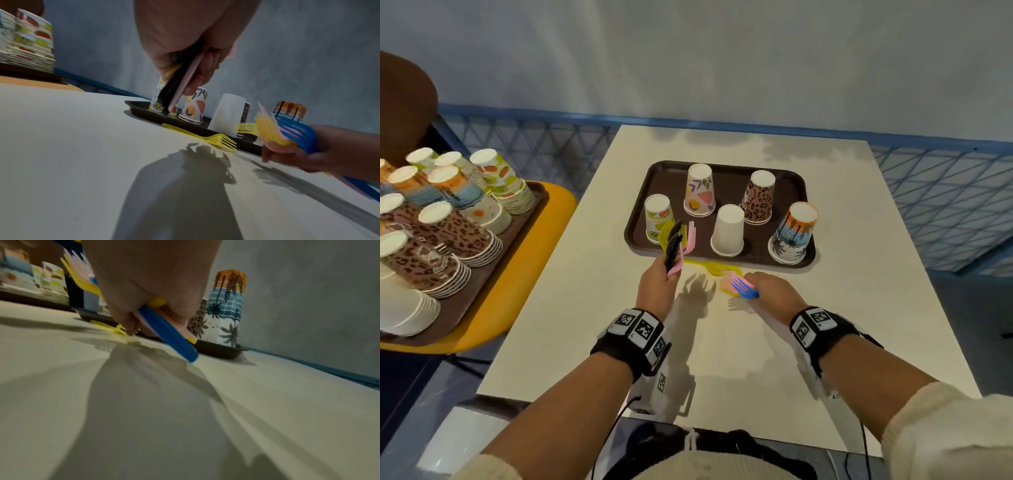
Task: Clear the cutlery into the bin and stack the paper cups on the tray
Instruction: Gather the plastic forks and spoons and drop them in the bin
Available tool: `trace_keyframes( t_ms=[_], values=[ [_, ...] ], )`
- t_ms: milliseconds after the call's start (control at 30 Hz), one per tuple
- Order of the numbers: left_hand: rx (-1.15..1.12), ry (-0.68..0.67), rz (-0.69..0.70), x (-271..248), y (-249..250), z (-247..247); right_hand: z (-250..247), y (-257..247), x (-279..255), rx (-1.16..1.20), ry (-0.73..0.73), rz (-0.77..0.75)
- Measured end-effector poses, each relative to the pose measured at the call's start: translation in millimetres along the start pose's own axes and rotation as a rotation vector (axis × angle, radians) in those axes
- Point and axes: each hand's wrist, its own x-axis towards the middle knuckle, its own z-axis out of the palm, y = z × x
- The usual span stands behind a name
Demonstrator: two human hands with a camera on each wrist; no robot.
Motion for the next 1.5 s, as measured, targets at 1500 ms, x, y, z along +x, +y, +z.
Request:
trace_keyframes(
  t_ms=[1500],
  values=[
    [0.014,0.224,-0.14,-8,-31,-42,38,-80,38,0.024,-0.062,-0.307]
  ],
)
